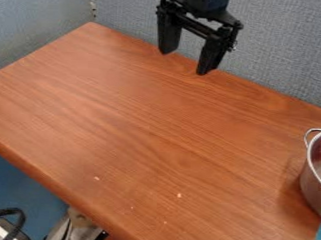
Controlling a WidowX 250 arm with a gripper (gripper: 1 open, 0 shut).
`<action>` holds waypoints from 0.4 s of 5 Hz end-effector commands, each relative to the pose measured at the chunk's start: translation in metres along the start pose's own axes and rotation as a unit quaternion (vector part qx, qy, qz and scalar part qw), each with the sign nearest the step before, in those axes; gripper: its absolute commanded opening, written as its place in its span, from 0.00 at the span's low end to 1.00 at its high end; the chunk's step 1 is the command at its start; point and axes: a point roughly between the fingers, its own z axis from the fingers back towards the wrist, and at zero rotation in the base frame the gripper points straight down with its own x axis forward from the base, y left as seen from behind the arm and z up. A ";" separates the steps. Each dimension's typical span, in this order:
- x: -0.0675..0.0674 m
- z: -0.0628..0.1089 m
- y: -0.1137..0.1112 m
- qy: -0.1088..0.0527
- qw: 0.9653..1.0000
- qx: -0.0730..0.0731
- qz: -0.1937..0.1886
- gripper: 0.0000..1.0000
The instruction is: Put the red object in the metal pot
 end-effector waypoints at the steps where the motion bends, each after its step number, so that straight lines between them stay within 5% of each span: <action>1: 0.000 0.003 -0.011 -0.014 0.999 -0.018 0.022 1.00; 2: 0.000 0.000 -0.019 -0.022 0.998 -0.034 0.046 1.00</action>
